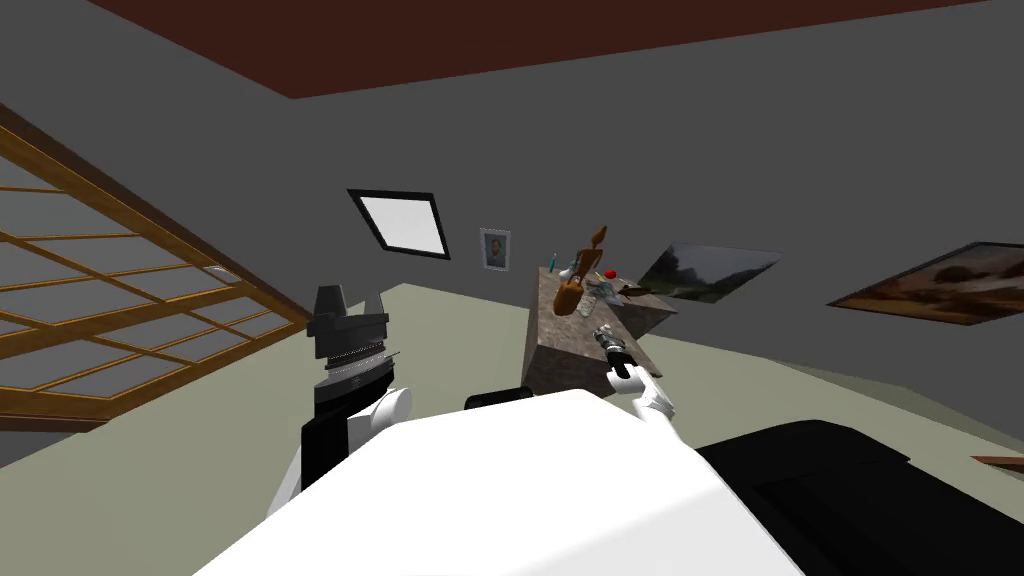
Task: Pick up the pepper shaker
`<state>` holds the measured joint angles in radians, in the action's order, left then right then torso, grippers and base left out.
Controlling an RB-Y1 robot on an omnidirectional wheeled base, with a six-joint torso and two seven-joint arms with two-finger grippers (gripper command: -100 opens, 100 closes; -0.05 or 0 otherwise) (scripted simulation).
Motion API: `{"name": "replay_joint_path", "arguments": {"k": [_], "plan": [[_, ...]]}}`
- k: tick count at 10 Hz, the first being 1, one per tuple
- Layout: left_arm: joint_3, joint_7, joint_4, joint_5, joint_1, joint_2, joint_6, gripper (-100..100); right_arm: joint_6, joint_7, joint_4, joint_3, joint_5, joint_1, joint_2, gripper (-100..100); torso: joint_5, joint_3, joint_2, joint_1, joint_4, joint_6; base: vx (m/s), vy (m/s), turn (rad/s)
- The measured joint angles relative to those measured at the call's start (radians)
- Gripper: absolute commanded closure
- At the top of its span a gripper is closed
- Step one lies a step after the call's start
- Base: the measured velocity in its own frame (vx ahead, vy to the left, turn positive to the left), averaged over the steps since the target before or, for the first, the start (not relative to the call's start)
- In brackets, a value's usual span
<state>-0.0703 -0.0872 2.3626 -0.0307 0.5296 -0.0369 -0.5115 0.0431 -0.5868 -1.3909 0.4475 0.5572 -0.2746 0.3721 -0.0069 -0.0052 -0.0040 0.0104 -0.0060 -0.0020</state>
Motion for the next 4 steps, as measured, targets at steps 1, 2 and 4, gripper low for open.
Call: {"name": "replay_joint_path", "arguments": {"k": [1, 2, 4], "plan": [[0.0, 0.0, 0.0, 0.0, 0.0, 0.0, 0.0, 0, -0.003, -0.007, -0.025, 0.017, -0.006, -0.032, -0.011, 100, 0.0, 0.0, 0.0, 0.0, -0.001, 0.002, -0.042, -0.018, 0.295], [0.0, 0.0, 0.0, 0.0, 0.0, 0.0, 0.0, 0, -0.015, -0.019, -0.051, 0.04, -0.014, -0.056, -0.026, 100, 0.0, 0.0, -0.001, -0.001, 0.0, -0.001, -0.033, -0.017, 0.219], [0.0, 0.0, 0.0, 0.0, 0.0, 0.0, 0.0, 0, -0.024, -0.021, -0.074, 0.052, -0.026, -0.089, -0.023, 0, 0.0, -0.001, -0.003, -0.001, -0.001, 0.001, -0.006, -0.004, 0.008]]}}
